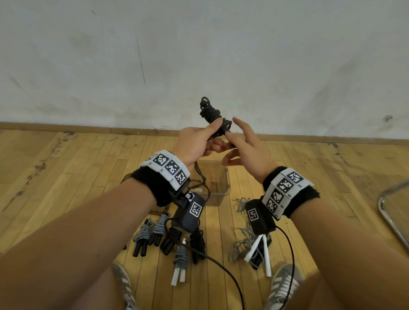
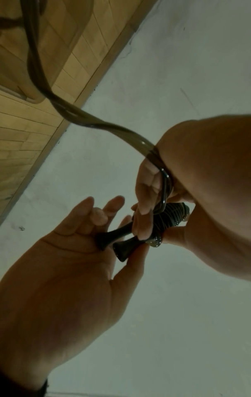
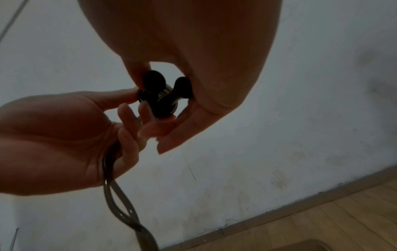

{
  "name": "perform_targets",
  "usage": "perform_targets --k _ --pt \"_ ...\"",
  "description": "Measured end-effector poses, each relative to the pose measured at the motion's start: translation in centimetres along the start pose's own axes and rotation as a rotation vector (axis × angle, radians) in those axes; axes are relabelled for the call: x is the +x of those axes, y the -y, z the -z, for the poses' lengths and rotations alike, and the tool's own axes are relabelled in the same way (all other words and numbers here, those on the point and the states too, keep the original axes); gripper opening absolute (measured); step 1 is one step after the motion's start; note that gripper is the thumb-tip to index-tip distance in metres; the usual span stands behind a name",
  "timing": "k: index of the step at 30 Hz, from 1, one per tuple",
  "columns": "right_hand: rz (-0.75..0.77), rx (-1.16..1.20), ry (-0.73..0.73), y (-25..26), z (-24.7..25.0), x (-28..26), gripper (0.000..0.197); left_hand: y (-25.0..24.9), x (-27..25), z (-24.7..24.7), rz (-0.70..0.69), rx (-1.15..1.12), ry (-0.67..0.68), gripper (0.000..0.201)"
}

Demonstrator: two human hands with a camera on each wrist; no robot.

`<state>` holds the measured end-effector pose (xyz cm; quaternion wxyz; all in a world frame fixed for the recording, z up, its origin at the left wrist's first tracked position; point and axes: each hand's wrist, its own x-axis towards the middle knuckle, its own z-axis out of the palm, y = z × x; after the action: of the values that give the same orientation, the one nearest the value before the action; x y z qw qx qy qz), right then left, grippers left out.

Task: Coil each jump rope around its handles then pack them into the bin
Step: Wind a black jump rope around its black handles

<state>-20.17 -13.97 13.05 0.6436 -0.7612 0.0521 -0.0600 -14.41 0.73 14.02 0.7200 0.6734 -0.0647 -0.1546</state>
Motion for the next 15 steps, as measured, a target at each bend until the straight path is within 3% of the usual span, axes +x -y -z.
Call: perform_targets --k 4,10,15 --pt "0.067 -0.052 0.011 -0.1 0.2 0.0 0.043 0.2 -0.2 0.1 0.006 0.089 0.049 0.041" --pt "0.182 -0.429 -0.147 -0.9 1.1 0.4 0.062 0.5 0.1 0.3 -0.036 0.182 -0.027 0.02" --pt "0.193 -0.605 -0.219 -1.2 1.2 0.5 0.066 0.8 0.1 0.2 -0.019 0.126 -0.013 0.019"
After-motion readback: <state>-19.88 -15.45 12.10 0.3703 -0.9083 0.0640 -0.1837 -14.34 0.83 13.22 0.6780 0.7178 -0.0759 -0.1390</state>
